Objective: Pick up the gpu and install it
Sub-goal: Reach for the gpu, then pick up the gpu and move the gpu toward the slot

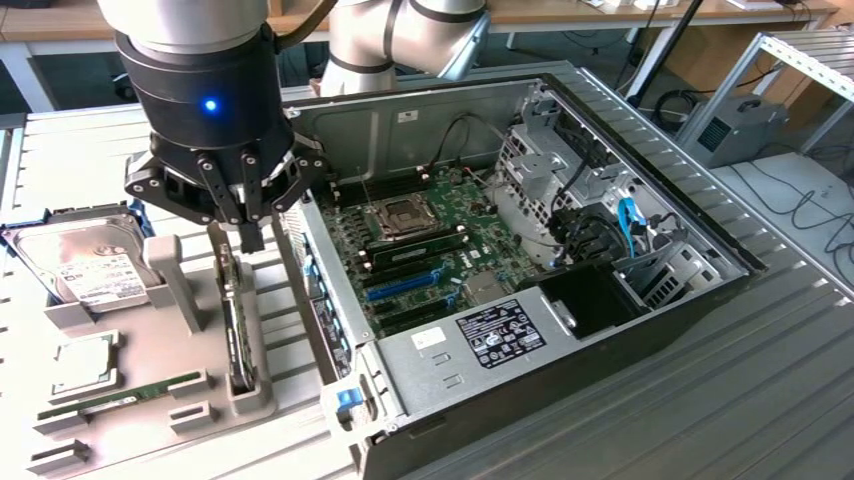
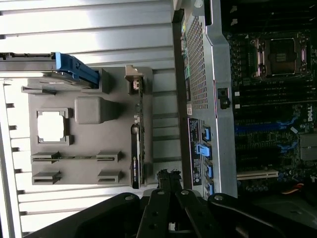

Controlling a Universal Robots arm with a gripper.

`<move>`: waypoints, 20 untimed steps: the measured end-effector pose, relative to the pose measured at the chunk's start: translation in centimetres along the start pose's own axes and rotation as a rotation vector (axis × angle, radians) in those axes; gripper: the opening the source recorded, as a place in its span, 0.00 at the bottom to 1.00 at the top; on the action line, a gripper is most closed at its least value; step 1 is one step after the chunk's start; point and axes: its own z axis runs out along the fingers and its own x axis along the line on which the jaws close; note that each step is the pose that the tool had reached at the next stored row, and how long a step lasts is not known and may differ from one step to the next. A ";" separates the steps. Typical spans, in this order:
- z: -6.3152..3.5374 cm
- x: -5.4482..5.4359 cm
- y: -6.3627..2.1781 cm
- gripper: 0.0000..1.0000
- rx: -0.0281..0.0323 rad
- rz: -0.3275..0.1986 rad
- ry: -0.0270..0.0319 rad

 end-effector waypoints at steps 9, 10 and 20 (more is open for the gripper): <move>0.00 0.0 0.00 0.11 0.0000 0.000 0.0000; 0.00 0.0 0.00 0.11 -0.0001 0.000 0.0000; 0.00 0.0 0.00 0.42 0.0000 0.000 0.0000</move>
